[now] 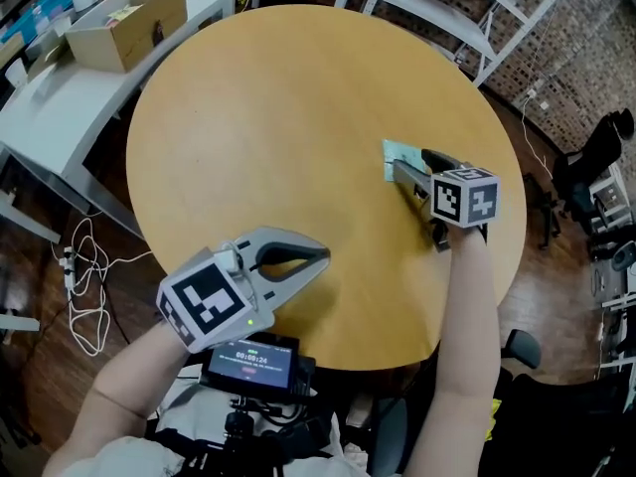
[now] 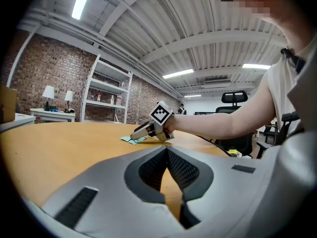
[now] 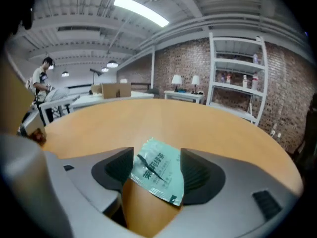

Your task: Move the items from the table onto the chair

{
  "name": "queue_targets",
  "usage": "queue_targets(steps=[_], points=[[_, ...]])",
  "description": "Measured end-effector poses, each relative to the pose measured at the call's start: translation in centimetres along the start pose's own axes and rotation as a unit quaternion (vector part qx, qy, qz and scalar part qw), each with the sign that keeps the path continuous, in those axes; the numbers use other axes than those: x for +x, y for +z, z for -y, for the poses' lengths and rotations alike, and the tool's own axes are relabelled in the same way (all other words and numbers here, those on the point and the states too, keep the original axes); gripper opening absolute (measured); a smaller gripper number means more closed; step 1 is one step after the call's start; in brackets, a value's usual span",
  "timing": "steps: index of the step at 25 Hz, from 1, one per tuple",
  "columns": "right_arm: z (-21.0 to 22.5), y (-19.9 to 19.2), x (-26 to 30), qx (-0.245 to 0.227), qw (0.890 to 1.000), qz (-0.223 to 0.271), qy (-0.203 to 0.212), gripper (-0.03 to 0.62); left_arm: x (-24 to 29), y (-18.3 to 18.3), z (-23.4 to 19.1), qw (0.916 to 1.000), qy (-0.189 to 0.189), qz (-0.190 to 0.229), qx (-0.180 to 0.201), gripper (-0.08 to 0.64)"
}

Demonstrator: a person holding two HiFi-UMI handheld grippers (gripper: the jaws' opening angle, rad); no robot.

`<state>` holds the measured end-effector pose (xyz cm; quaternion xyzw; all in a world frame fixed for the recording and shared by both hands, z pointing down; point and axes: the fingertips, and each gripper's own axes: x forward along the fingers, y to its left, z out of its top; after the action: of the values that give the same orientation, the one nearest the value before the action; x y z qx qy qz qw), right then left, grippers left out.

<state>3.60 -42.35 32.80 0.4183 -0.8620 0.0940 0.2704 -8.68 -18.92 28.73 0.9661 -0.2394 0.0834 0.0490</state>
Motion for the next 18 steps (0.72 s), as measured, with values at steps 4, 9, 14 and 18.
queue_targets(steps=[4,9,14,18], points=[[-0.9,-1.2,1.6,-0.004,0.998,-0.061,0.034,0.275,-0.1,0.0,0.1,1.0,-0.001,0.003,0.003,0.011],[-1.4,-1.7,0.9,-0.027,0.996,-0.07,0.049,0.166,-0.1,-0.2,0.0,1.0,0.0,0.003,0.004,0.011],[-2.0,-2.4,-0.6,-0.061,0.995,-0.066,0.035,0.043,-0.1,-0.1,0.0,1.0,0.0,0.003,0.001,0.011],[-3.4,-2.1,-3.5,-0.071,0.996,-0.027,0.034,0.034,0.0,-0.1,0.0,1.0,0.0,0.003,0.001,0.011]])
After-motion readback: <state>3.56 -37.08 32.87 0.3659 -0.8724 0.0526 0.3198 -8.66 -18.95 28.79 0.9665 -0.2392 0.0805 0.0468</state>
